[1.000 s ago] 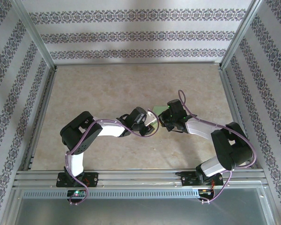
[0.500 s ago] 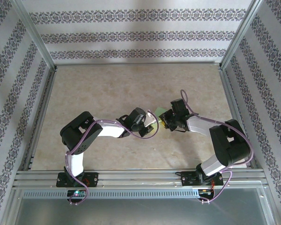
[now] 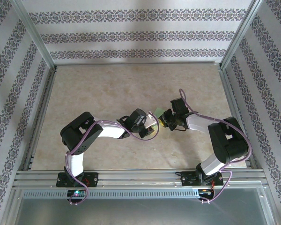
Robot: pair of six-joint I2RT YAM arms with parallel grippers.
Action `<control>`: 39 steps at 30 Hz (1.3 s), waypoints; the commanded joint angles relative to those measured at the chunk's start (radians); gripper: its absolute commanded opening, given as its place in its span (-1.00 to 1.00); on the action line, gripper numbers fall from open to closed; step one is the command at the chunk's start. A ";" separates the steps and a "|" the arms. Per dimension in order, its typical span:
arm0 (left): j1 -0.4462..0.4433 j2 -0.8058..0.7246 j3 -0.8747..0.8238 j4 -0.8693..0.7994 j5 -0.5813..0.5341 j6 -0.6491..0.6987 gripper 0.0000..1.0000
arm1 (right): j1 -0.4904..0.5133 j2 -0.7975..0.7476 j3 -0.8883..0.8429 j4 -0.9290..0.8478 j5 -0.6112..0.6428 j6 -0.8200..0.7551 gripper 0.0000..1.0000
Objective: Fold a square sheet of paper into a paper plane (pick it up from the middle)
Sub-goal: Fifth fold the wing at the center of the table.
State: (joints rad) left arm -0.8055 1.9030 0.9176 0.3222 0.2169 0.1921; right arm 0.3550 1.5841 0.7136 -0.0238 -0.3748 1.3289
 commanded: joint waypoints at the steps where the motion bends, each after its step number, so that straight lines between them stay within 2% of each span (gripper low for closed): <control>1: -0.017 -0.005 0.015 0.005 0.017 0.015 -0.30 | -0.013 0.007 0.021 -0.017 -0.018 -0.013 -0.76; 18: -0.028 0.004 0.038 0.011 -0.002 0.003 -0.15 | -0.005 0.014 0.021 -0.007 -0.028 -0.001 -0.77; 25: -0.028 0.011 0.046 0.003 -0.022 -0.004 -0.21 | -0.004 0.019 0.021 -0.005 -0.031 -0.001 -0.77; 30: -0.029 0.009 0.042 -0.002 -0.031 -0.006 -0.39 | -0.004 0.025 0.024 -0.006 -0.033 0.000 -0.74; 33: -0.029 0.007 0.032 0.000 -0.031 -0.011 -0.53 | -0.007 0.021 0.024 -0.005 -0.032 -0.002 -0.59; 39: -0.026 -0.005 0.002 0.009 -0.031 -0.025 -0.72 | -0.026 -0.019 0.032 -0.033 -0.008 -0.033 -0.04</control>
State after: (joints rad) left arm -0.8185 1.9030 0.9386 0.3225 0.1967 0.1772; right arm 0.3462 1.5921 0.7219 -0.0277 -0.3939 1.3224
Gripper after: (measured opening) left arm 0.144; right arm 0.468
